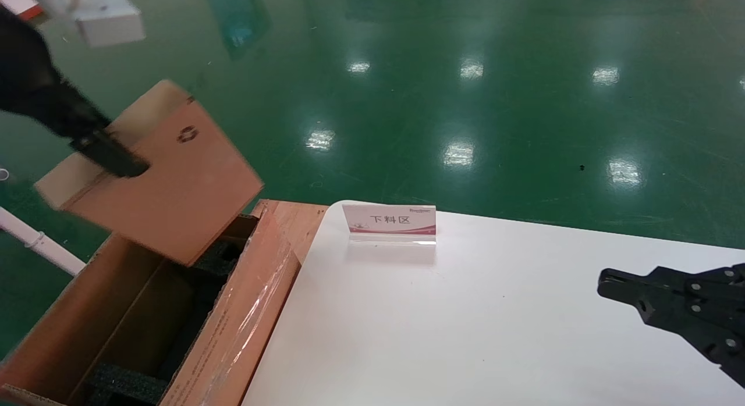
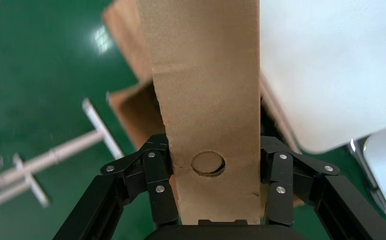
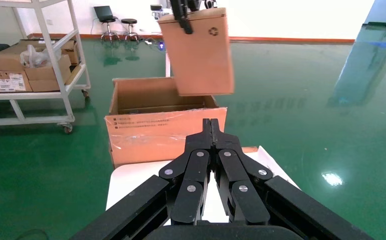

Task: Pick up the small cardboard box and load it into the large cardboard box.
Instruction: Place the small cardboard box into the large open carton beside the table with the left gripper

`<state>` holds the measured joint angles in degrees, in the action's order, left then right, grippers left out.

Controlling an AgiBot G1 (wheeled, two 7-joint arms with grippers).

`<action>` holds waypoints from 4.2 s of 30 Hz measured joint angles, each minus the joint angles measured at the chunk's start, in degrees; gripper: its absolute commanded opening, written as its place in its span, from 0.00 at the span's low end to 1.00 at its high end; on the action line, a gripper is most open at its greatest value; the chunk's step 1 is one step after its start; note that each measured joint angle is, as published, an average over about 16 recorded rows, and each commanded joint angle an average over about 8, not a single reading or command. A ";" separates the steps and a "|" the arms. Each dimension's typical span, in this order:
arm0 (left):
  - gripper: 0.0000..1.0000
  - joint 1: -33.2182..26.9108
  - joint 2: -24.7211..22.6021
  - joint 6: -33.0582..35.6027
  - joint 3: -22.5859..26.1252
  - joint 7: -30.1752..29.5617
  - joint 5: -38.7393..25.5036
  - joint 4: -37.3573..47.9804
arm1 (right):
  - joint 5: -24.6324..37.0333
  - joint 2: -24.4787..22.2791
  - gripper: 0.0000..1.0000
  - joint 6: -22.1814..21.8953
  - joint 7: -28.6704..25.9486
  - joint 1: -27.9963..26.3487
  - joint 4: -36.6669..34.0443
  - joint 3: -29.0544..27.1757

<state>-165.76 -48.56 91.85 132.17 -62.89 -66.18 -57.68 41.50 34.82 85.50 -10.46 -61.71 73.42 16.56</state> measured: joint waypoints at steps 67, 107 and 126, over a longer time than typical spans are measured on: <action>0.00 21.27 5.04 -15.87 25.06 2.74 8.25 19.55 | -0.16 -0.10 1.00 -0.10 0.12 -0.05 0.00 0.23; 0.00 34.69 2.45 -20.29 22.48 4.34 11.66 30.93 | -0.25 -0.15 1.00 -0.16 0.18 -0.08 0.00 0.36; 0.00 45.42 0.15 -19.78 20.97 5.71 14.61 39.98 | -0.29 -0.17 1.00 -0.18 0.21 -0.09 0.00 0.42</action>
<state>-120.33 -48.41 72.07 153.14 -57.19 -51.57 -17.70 41.21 34.65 85.32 -10.25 -61.81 73.42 16.98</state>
